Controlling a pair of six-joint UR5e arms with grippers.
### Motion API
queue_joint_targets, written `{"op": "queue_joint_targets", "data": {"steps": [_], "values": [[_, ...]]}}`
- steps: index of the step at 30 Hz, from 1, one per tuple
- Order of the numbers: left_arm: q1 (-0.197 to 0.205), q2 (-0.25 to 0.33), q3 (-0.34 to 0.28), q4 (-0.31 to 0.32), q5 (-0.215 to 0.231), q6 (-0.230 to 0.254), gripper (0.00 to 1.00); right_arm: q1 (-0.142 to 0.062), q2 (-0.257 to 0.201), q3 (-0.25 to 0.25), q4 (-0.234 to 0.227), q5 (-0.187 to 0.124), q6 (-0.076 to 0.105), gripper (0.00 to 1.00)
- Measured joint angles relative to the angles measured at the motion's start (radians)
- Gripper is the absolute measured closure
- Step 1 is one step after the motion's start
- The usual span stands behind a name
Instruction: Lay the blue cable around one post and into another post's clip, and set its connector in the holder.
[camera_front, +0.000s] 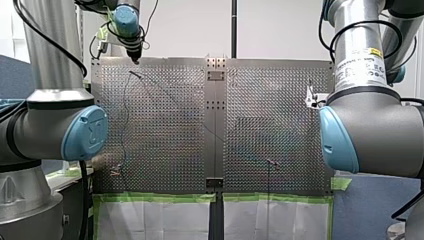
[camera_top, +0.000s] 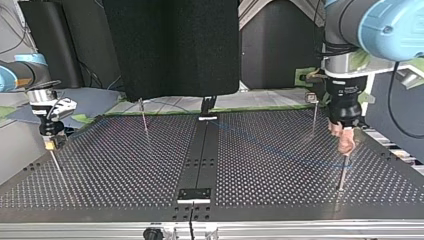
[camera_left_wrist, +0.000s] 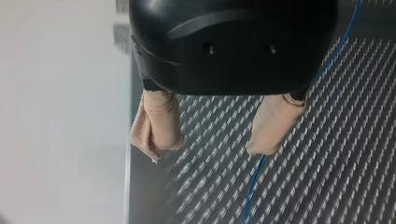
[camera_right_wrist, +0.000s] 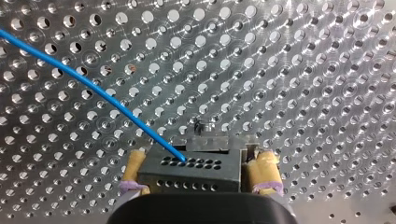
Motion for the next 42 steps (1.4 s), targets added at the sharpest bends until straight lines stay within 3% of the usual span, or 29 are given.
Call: {"op": "queue_joint_targets", "data": {"steps": [6, 18, 24, 31, 42], "values": [[-0.054, -0.047, -0.054, 0.054, -0.025, -0.049, 0.0, 0.0, 0.0, 0.0, 0.0, 0.0, 0.0, 0.18], [-0.166, -0.159, -0.166, 0.165, -0.135, -0.16, 0.0, 0.0, 0.0, 0.0, 0.0, 0.0, 0.0, 0.18], [-0.221, -0.214, -0.222, 0.221, -0.174, -0.191, 0.0, 0.0, 0.0, 0.0, 0.0, 0.0, 0.0, 0.18], [-0.288, -0.281, -0.289, 0.288, -0.172, -0.188, 0.0, 0.0, 0.0, 0.0, 0.0, 0.0, 0.0, 0.18], [-0.381, -0.374, -0.382, 0.381, -0.092, -0.2, 0.0, 0.0, 0.0, 0.0, 0.0, 0.0, 0.0, 0.18]]}}
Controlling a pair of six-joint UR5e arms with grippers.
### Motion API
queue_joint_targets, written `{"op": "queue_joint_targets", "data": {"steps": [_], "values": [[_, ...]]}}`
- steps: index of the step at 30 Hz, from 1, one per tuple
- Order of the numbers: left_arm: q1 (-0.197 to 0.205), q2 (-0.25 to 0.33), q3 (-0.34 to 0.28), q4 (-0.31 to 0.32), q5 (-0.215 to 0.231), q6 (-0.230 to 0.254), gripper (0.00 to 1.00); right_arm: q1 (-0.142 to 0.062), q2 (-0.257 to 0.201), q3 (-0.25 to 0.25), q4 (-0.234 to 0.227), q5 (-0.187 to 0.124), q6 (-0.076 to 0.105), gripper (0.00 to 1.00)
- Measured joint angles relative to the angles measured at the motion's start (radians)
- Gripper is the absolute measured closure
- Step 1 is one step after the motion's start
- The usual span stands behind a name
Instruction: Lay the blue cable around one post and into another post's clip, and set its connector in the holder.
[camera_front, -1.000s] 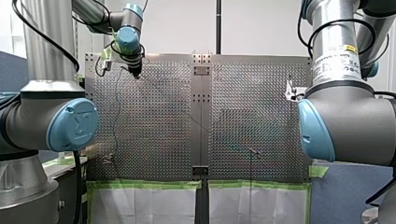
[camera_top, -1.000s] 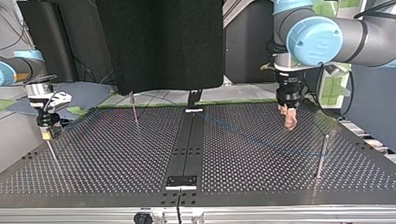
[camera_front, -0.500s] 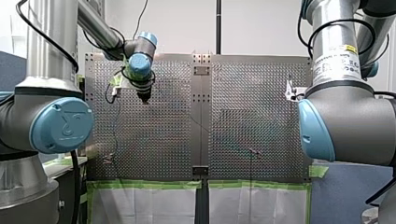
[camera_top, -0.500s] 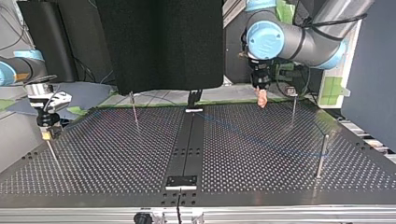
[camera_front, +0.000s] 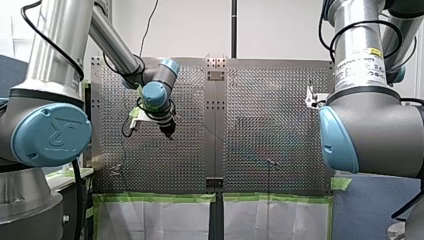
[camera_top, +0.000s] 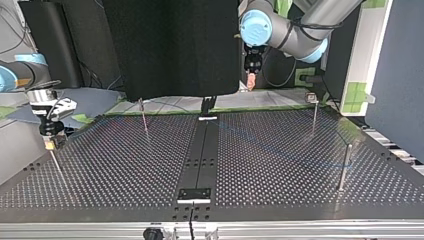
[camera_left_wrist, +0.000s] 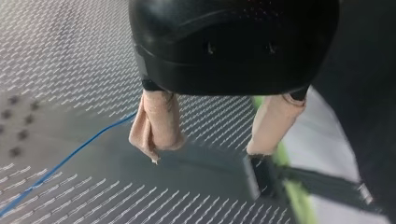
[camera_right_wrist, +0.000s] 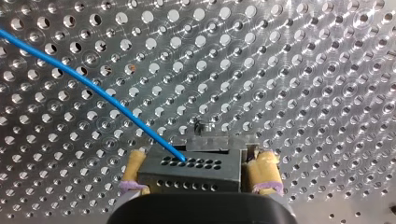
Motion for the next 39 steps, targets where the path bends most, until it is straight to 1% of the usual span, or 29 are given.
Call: {"op": "queue_joint_targets", "data": {"steps": [2, 4, 10, 17, 19, 22, 26, 32, 35, 39], "values": [[-0.016, -0.016, -0.016, 0.017, 0.011, -0.014, 0.0, 0.0, 0.0, 0.0, 0.0, 0.0, 0.0, 0.18], [-0.032, -0.032, -0.032, 0.032, 0.011, -0.028, 0.0, 0.0, 0.0, 0.0, 0.0, 0.0, 0.0, 0.18], [-0.075, -0.075, -0.075, 0.075, -0.019, -0.071, 0.0, 0.0, 0.0, 0.0, 0.0, 0.0, 0.0, 0.18], [-0.131, -0.131, -0.129, 0.131, -0.029, -0.119, 0.0, 0.0, 0.0, 0.0, 0.0, 0.0, 0.0, 0.18], [-0.152, -0.152, -0.14, 0.152, -0.035, -0.114, 0.0, 0.0, 0.0, 0.0, 0.0, 0.0, 0.0, 0.18], [-0.181, -0.177, -0.148, 0.182, -0.054, -0.093, 0.0, 0.0, 0.0, 0.0, 0.0, 0.0, 0.0, 0.18], [-0.216, -0.188, -0.167, 0.216, -0.08, -0.069, 0.0, 0.0, 0.0, 0.0, 0.0, 0.0, 0.0, 0.18], [-0.268, -0.19, -0.205, 0.269, -0.083, -0.076, 0.0, 0.0, 0.0, 0.0, 0.0, 0.0, 0.0, 0.18], [-0.282, -0.19, -0.209, 0.294, -0.082, -0.079, 0.0, 0.0, 0.0, 0.0, 0.0, 0.0, 0.0, 0.18], [-0.282, -0.19, -0.21, 0.327, -0.083, -0.078, 0.0, 0.0, 0.0, 0.0, 0.0, 0.0, 0.0, 0.18]]}}
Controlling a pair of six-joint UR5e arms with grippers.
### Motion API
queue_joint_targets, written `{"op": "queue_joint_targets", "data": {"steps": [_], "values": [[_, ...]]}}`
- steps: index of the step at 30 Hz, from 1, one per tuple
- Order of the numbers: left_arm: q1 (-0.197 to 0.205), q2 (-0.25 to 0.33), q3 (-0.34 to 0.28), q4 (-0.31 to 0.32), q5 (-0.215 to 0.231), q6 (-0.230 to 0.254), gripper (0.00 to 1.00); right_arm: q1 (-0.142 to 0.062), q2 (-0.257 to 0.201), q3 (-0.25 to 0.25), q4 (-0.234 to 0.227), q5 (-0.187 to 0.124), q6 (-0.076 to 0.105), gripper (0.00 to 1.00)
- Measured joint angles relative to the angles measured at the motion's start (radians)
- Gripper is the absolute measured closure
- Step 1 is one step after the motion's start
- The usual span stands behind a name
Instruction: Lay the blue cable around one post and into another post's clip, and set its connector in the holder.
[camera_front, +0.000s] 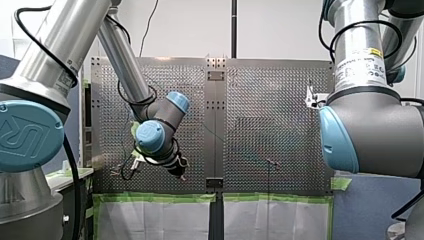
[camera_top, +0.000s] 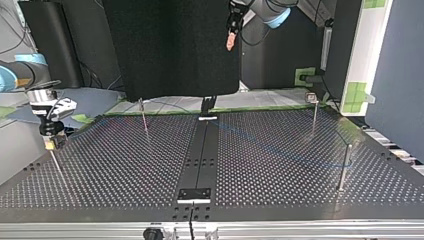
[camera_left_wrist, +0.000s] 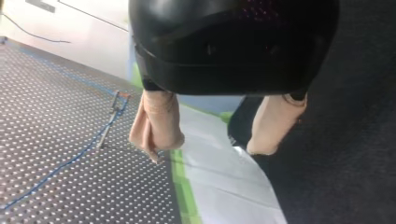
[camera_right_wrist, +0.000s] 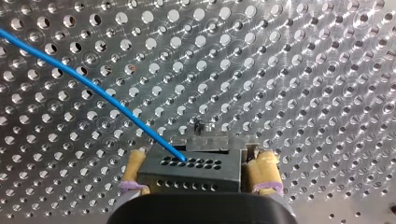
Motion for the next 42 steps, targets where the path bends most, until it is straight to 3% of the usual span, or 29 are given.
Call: {"op": "queue_joint_targets", "data": {"steps": [42], "values": [[0.046, 0.001, -0.001, 0.377, 0.002, -0.015, 0.0, 0.0, 0.0, 0.0, 0.0, 0.0, 0.0, 0.18]]}}
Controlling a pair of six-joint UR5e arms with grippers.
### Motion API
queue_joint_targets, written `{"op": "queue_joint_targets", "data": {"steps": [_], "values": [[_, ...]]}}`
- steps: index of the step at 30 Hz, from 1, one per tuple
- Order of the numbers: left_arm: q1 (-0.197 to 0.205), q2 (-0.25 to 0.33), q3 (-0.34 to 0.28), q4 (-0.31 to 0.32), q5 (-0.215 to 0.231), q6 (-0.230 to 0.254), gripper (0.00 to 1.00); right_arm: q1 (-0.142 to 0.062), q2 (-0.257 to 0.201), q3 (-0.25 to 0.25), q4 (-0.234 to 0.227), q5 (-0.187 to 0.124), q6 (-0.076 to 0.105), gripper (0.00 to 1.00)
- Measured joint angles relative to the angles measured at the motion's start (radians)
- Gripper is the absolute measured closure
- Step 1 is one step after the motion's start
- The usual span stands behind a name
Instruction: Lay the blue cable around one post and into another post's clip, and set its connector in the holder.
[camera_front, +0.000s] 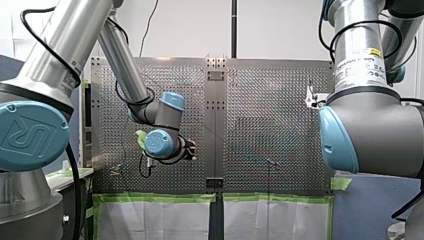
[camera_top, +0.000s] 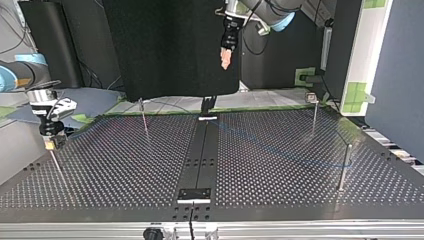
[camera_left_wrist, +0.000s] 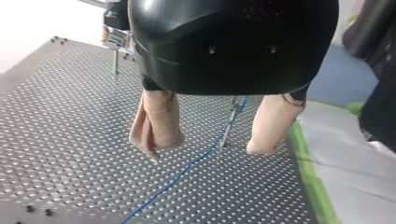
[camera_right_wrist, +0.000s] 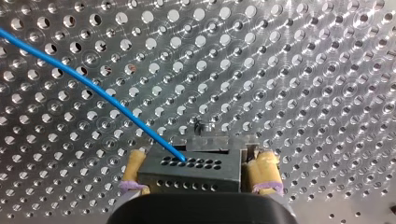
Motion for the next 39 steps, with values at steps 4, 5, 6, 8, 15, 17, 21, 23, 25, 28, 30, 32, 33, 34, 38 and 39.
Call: {"op": "queue_joint_targets", "data": {"steps": [4, 5, 6, 8, 15, 17, 21, 23, 25, 28, 30, 32, 33, 34, 38, 39], "values": [[0.005, 0.0, 0.0, 0.037, 0.0, -0.003, 0.0, 0.0, 0.0, 0.0, 0.0, 0.0, 0.0, 0.18], [0.006, 0.0, 0.0, 0.045, 0.0, -0.003, 0.0, 0.0, 0.0, 0.0, 0.0, 0.0, 0.0, 0.18], [0.008, 0.0, 0.0, 0.052, 0.0, -0.003, 0.0, 0.0, 0.0, 0.0, 0.0, 0.0, 0.0, 0.18], [0.011, 0.0, 0.0, 0.07, -0.001, -0.003, 0.0, 0.0, 0.0, 0.0, 0.0, 0.0, 0.0, 0.18], [0.022, 0.0, 0.0, 0.128, -0.003, -0.008, 0.0, 0.0, 0.0, 0.0, 0.0, 0.0, 0.0, 0.18], [0.024, 0.0, 0.0, 0.146, -0.004, -0.008, 0.0, 0.0, 0.0, 0.0, 0.0, 0.0, 0.0, 0.18], [0.028, 0.0, -0.001, 0.177, -0.004, -0.006, 0.0, 0.0, 0.0, 0.0, 0.0, 0.0, 0.0, 0.18], [0.029, 0.0, -0.001, 0.183, -0.004, -0.006, 0.0, 0.0, 0.0, 0.0, 0.0, 0.0, 0.0, 0.18], [0.029, 0.0, -0.001, 0.186, -0.005, -0.006, 0.0, 0.0, 0.0, 0.0, 0.0, 0.0, 0.0, 0.18], [0.029, 0.001, -0.001, 0.188, -0.005, -0.006, 0.0, 0.0, 0.0, 0.0, 0.0, 0.0, 0.0, 0.18], [0.029, 0.0, -0.001, 0.188, -0.005, -0.006, 0.0, 0.0, 0.0, 0.0, 0.0, 0.0, 0.0, 0.18], [0.029, 0.001, -0.001, 0.188, -0.005, -0.006, 0.0, 0.0, 0.0, 0.0, 0.0, 0.0, 0.0, 0.18], [0.029, 0.0, -0.001, 0.188, -0.005, -0.006, 0.0, 0.0, 0.0, 0.0, 0.0, 0.0, 0.0, 0.18], [0.029, 0.0, -0.001, 0.188, -0.005, -0.006, 0.0, 0.0, 0.0, 0.0, 0.0, 0.0, 0.0, 0.18], [0.029, 0.0, -0.001, 0.188, -0.005, -0.006, 0.0, 0.0, 0.0, 0.0, 0.0, 0.0, 0.0, 0.18], [0.029, 0.0, -0.001, 0.188, -0.005, -0.006, 0.0, 0.0, 0.0, 0.0, 0.0, 0.0, 0.0, 0.18]]}}
